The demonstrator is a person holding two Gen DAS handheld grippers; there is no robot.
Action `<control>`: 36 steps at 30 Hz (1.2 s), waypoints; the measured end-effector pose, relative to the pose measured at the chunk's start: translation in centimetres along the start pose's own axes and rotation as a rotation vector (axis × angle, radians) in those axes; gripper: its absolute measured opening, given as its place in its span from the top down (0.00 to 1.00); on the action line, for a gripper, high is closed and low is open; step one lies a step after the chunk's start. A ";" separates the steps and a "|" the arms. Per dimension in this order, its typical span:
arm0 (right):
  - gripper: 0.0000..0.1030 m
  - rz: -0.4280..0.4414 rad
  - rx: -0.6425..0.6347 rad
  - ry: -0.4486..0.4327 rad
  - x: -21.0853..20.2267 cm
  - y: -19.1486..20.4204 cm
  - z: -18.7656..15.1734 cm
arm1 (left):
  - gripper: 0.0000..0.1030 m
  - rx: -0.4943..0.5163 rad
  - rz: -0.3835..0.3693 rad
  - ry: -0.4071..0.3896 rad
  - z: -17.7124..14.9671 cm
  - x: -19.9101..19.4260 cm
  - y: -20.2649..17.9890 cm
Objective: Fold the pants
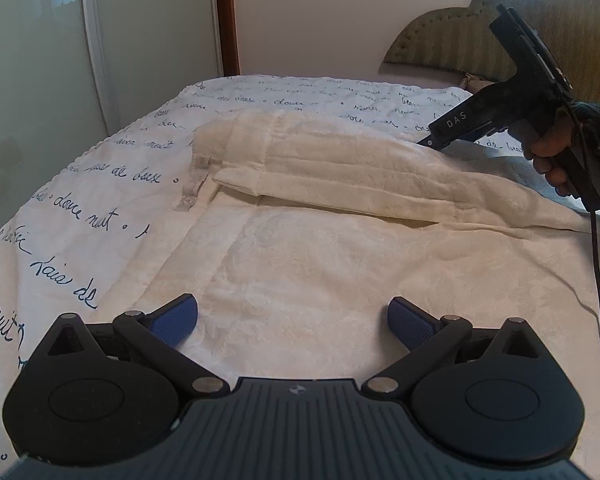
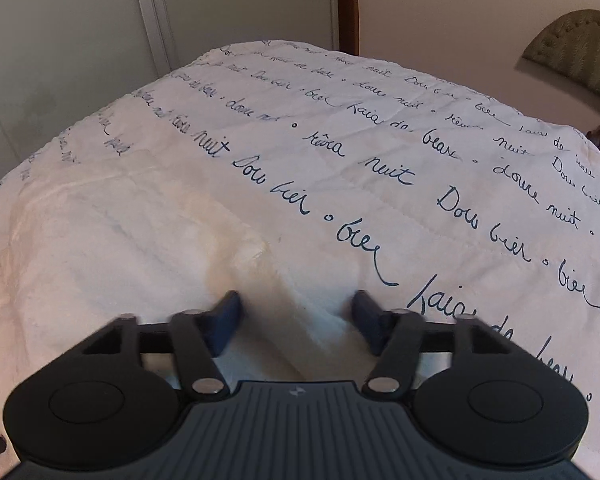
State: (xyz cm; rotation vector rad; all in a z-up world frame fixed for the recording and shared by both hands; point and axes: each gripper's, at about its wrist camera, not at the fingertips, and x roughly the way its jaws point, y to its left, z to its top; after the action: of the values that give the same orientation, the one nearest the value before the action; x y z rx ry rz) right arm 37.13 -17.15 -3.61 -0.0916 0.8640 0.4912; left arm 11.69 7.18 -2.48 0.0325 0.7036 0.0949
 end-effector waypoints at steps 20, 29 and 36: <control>0.91 -0.316 -0.658 -0.379 -16.0 20.0 -14.3 | 0.00 -0.604 -0.444 -0.149 6.3 -3.6 10.0; 0.91 -0.285 -0.564 -0.350 -15.7 20.7 -16.0 | 0.77 -0.851 -0.425 0.058 4.7 2.4 11.4; 0.33 -0.537 -0.838 -0.222 -13.7 19.3 -19.2 | 0.90 -0.682 -0.346 0.005 4.6 1.1 10.6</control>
State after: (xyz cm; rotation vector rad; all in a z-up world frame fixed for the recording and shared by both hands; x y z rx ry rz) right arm 7.42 -10.46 -3.56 -0.9929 0.3417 0.3176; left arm 14.71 17.86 0.93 -0.7398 0.6433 -0.0009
